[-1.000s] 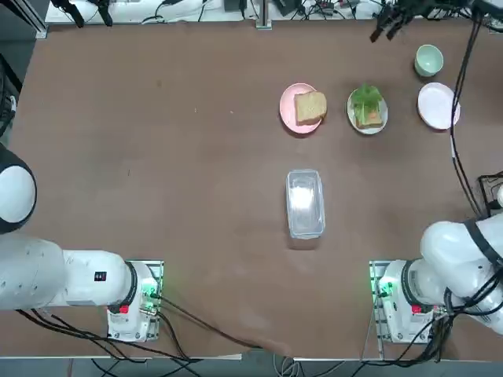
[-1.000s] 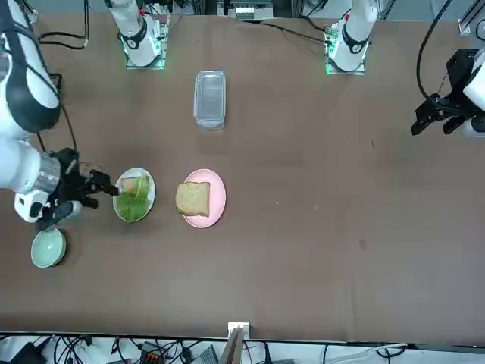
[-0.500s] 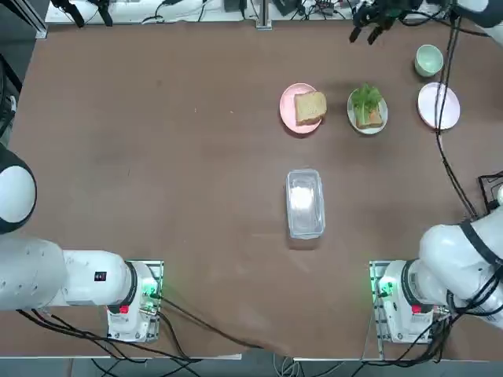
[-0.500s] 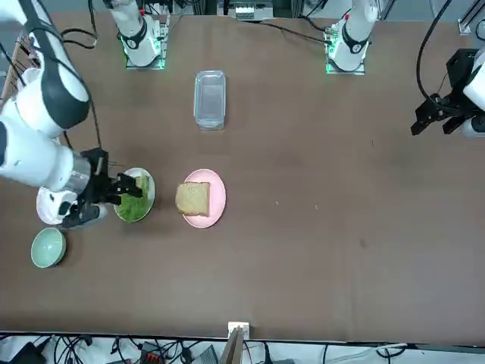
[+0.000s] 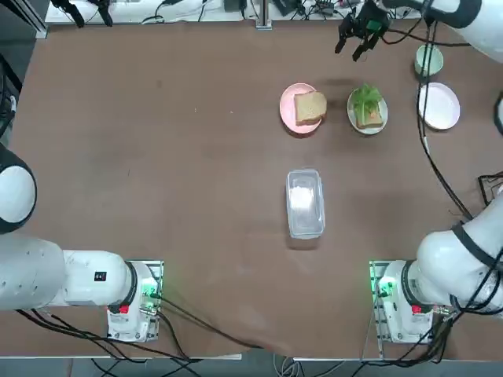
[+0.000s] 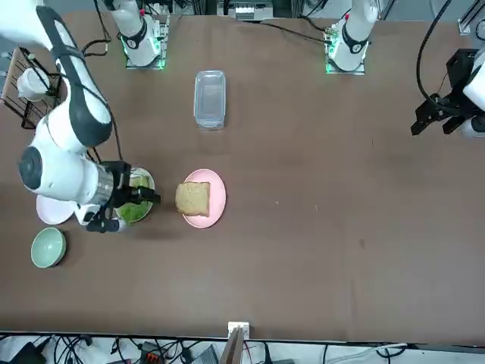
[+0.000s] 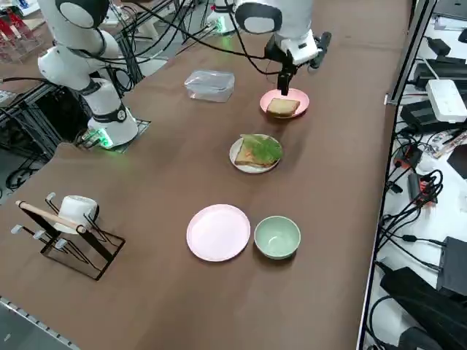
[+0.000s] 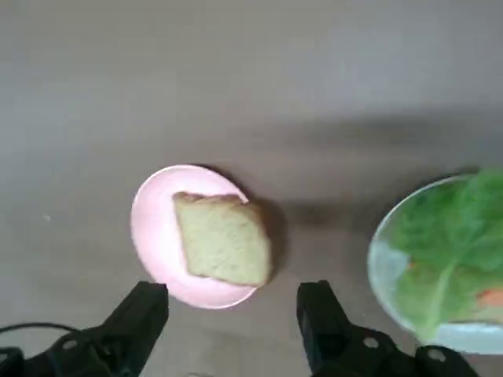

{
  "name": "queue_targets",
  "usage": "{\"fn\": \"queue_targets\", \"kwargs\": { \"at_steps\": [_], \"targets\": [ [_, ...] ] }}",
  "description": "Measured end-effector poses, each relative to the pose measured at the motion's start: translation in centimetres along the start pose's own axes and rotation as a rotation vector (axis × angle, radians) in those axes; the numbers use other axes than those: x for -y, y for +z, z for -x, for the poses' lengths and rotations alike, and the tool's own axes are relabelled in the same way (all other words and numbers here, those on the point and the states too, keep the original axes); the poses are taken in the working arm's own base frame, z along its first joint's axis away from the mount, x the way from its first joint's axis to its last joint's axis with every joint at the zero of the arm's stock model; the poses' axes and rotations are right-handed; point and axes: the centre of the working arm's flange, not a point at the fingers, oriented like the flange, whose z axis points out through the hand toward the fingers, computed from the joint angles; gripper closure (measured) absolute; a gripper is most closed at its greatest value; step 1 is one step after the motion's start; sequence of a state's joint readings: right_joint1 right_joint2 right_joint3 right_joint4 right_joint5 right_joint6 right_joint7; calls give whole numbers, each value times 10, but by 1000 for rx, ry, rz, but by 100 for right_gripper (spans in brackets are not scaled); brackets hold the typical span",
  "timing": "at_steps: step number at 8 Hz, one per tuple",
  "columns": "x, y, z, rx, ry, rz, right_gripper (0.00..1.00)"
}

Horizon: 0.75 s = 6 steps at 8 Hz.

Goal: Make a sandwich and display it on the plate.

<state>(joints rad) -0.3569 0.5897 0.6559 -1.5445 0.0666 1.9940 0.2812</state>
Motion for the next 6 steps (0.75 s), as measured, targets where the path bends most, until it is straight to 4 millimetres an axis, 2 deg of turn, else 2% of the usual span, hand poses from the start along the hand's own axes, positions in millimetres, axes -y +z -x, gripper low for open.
{"fn": "queue_targets", "kwargs": {
  "at_steps": [2,6],
  "targets": [
    [-8,19,-1,40,20,-42,0],
    [-19,67,13,77,-23,-83,0]
  ]
}}
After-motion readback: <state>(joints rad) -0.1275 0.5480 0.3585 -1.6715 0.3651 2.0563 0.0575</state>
